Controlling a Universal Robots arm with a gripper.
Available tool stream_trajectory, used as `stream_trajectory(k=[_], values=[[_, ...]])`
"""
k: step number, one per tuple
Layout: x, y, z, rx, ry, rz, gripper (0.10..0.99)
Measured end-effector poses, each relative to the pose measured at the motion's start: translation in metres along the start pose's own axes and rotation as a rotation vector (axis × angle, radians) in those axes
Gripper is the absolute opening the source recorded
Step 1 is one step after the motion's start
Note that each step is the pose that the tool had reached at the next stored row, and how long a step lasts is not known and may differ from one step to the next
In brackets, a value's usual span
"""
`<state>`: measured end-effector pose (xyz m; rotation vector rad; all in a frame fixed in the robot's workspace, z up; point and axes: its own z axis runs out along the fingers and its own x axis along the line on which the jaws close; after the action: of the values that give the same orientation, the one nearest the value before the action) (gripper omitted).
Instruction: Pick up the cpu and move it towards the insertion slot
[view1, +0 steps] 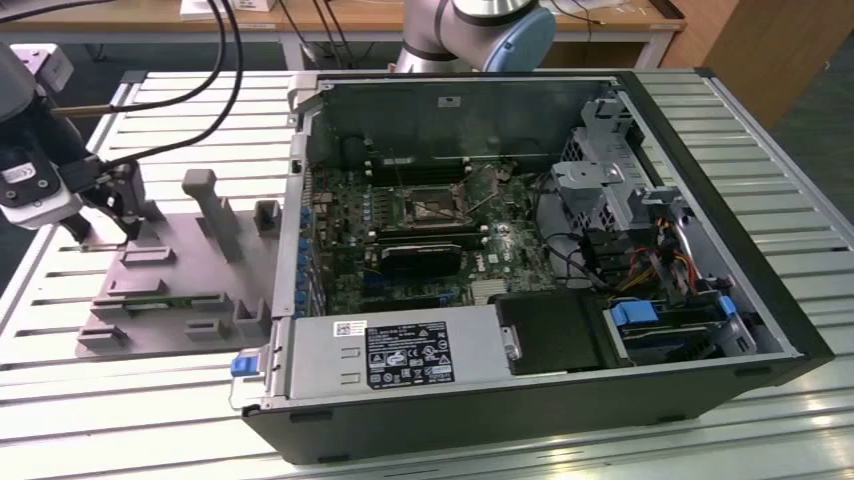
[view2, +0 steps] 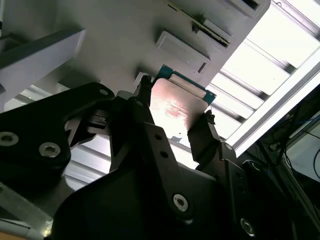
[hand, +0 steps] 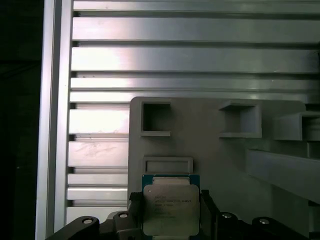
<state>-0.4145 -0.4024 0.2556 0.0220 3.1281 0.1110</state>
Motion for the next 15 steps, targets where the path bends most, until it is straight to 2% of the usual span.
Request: stream_trajectory(k=[15], values=[[-0.0003,0.0016,-0.0226,0.000,-0.0003,0.000,0.541]])
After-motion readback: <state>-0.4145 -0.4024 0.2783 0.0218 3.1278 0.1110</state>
